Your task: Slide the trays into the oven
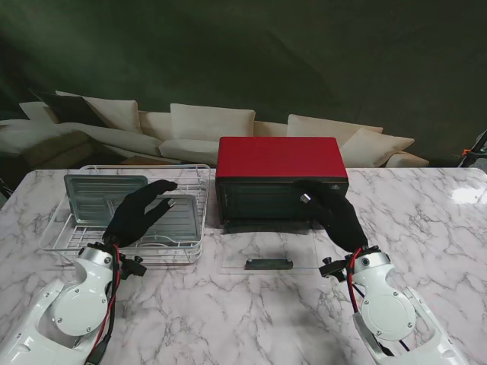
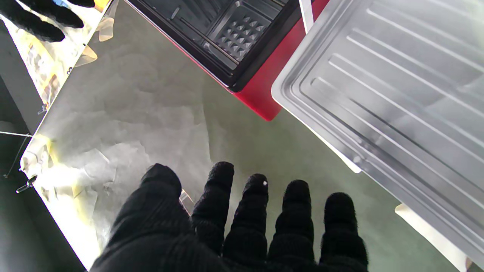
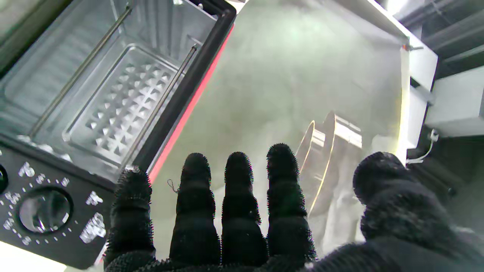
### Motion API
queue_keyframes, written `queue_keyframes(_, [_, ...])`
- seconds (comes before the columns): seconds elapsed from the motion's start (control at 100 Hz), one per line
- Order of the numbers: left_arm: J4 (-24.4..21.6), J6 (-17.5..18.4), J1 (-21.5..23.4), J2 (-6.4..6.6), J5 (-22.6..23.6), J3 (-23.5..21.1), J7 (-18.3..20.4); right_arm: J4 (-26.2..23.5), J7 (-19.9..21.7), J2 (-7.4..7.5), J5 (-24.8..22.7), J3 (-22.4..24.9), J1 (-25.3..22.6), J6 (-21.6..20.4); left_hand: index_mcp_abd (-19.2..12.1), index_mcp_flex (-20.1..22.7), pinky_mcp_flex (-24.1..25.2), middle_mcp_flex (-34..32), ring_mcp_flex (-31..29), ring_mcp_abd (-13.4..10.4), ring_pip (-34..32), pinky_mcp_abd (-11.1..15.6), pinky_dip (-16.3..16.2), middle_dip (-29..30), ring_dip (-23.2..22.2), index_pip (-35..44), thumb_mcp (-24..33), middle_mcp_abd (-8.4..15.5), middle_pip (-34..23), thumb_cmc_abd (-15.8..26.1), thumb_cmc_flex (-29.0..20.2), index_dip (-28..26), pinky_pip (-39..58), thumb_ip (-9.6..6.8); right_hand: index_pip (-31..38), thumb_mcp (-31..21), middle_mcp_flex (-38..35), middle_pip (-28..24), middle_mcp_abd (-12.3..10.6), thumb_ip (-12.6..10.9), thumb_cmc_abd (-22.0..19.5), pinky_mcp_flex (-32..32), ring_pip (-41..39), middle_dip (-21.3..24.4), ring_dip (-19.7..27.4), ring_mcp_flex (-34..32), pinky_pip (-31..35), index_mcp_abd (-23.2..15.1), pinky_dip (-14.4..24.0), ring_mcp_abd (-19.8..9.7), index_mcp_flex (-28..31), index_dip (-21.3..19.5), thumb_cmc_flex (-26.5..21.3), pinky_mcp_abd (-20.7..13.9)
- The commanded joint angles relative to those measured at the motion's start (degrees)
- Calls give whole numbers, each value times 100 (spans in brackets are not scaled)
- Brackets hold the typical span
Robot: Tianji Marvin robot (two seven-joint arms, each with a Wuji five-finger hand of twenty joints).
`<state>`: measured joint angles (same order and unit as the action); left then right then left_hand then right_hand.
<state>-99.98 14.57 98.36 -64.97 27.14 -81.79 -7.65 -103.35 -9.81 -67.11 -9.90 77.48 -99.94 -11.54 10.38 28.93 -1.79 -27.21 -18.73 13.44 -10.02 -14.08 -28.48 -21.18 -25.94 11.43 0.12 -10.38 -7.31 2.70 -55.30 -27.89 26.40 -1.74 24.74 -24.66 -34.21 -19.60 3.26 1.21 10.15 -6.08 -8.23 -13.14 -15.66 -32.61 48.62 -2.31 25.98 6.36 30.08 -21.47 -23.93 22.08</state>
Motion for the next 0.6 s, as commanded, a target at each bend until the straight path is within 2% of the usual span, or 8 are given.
queue_keyframes(0.0, [1, 2, -4, -21, -23, 8, 43, 88, 7, -32, -128, -32, -15, 71, -100, 52, 15, -97, -116, -30, -60, -43, -116, -35, -75, -1, -144, 42, -24, 234, 77, -39, 11, 124, 89, -85, -107, 57, -134, 24, 78, 86, 121, 51, 141, 41, -77, -187, -71, -189, -96, 92, 82, -171])
queue_keyframes(0.15, [-81, -47, -57, -38, -158, -20, 42, 154, 84, -15, -130, -12, 0, 72, -89, 57, 9, -110, -118, -29, -58, -47, -113, -26, -72, -5, -148, 38, -16, 220, 88, -36, 19, 126, 116, -192, -242, 30, -57, 32, 99, 47, 91, 47, 115, -38, -104, -161, -55, -140, -59, 133, 118, -132])
queue_keyframes(0.3, [-107, -125, -264, 39, -77, -167, 401, 178, 58, -17, -178, 28, -11, 76, -109, 64, -5, -110, -127, -29, -56, -41, -110, -20, -68, -5, -150, 61, -8, 214, 94, -37, 28, 129, 112, -268, -259, 56, 5, 41, 122, 40, 89, 60, 102, -58, -124, -155, -40, -134, -57, 171, 141, -123])
queue_keyframes(0.46, [121, -300, -618, 131, 294, -280, 705, 178, 58, -17, -176, 40, -17, 97, -121, 47, -1, -76, -126, -32, -57, -35, -104, -20, -68, -8, -149, 85, -2, 226, 101, -40, 34, 130, 107, -320, -320, 36, 3, 51, 125, 35, 87, 53, 89, -75, -139, -144, -23, -117, -69, 204, 166, -125])
queue_keyframes(0.59, [349, -504, -835, 163, 297, -293, 886, 185, 64, -15, -190, 34, -4, 123, -116, 38, 12, -63, -115, -39, -51, -35, -97, -19, -64, -10, -148, 81, -3, 221, 97, -42, 33, 130, 108, -346, -333, 39, 28, 57, 129, 29, 86, 53, 83, -88, -146, -146, -11, -105, -75, 226, 176, -119])
